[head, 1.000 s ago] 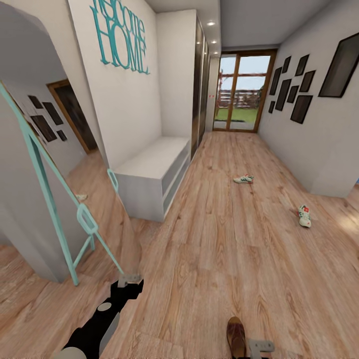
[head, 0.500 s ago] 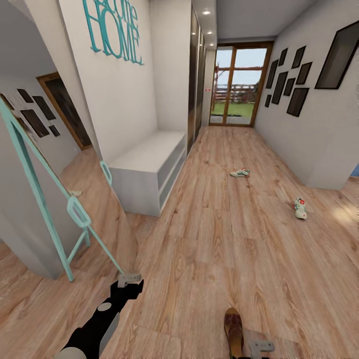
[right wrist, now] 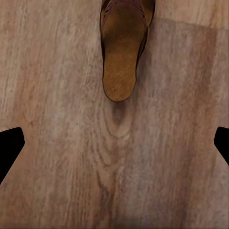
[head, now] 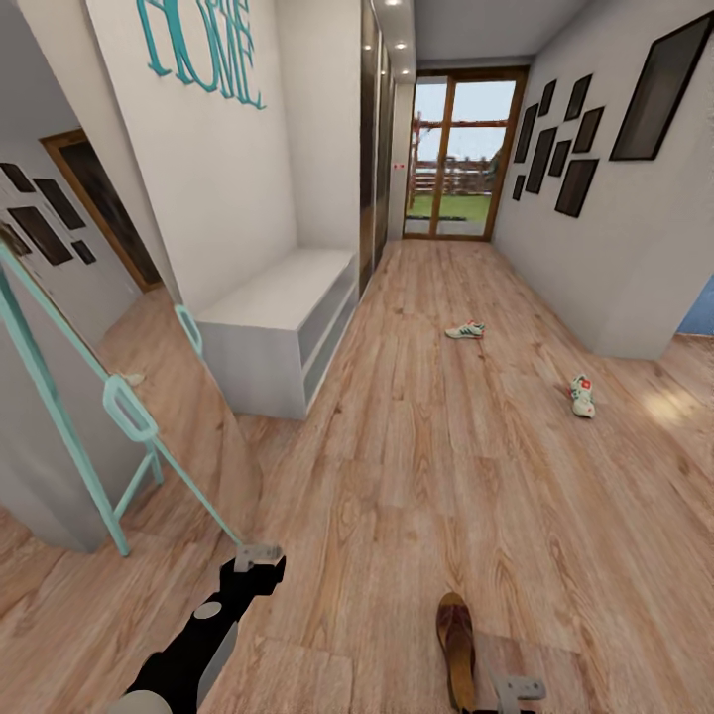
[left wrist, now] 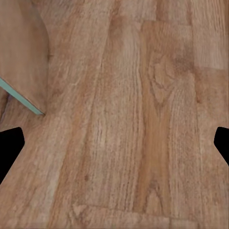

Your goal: Pick up the two gym shoes and the two sandals from the corridor floor and place them onto the hallstand (shoe rack) in the corridor, making sure they are on the rack and not on the floor. Arrange them so the two gym shoes are next to each other and the two sandals are next to each other.

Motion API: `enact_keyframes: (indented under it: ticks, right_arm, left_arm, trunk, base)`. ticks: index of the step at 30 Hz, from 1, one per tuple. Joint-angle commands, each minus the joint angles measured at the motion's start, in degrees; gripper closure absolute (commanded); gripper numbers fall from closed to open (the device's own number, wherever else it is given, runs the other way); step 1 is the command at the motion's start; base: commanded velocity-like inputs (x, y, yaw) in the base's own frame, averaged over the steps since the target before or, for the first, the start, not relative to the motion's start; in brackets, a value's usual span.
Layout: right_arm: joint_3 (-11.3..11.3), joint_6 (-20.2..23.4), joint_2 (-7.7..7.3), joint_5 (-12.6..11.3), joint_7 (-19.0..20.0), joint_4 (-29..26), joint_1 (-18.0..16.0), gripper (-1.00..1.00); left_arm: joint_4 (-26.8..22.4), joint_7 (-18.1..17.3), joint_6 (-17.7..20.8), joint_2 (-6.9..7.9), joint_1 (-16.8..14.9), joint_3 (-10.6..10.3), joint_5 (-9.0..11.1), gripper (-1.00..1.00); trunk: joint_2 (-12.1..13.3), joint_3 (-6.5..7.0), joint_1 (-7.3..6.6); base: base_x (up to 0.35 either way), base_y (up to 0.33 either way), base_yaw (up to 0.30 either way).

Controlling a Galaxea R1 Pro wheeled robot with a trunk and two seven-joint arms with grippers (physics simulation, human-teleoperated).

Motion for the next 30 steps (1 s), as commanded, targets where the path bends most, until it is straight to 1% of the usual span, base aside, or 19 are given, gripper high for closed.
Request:
enact_keyframes:
  ticks: [1, 12, 23, 30]
  right_arm:
    - [0.0, 0.3, 0.02, 0.0, 0.0, -0.1, 0.0, -1.00]
    - [0.0, 0.3, 0.07, 0.0, -0.2, -0.1, 0.0, -1.00]
    - [0.2, 0.3, 0.09, 0.1, -0.2, -0.1, 0.0, -1.00]
    - [0.2, 0.3, 0.07, 0.1, -0.2, -0.1, 0.0, -1.00]
  left_arm:
    - [0.0, -0.1, -0.2, 0.01, 0.0, 0.0, 0.0, -1.00]
    - [0.0, -0.1, -0.2, 0.02, -0.1, 0.0, 0.0, -1.00]
    - [0.0, -0.1, -0.2, 0.02, 0.0, 0.0, 0.0, -1.00]
    - [0.0, -0.1, -0.2, 0.01, 0.0, 0.0, 0.0, -1.00]
  trunk:
    - [-0.4, -0.33, 0.21]
    - [-4.8, -3.33, 2.63]
    - [-4.8, -3.49, 2.63]
    - [-4.8, -3.49, 2.63]
  base:
    - [0.000, 0.000, -0.109]
    - [0.000, 0.000, -0.110]
    - [0.022, 0.022, -0.023]
    - [0.181, 0.186, -0.186]
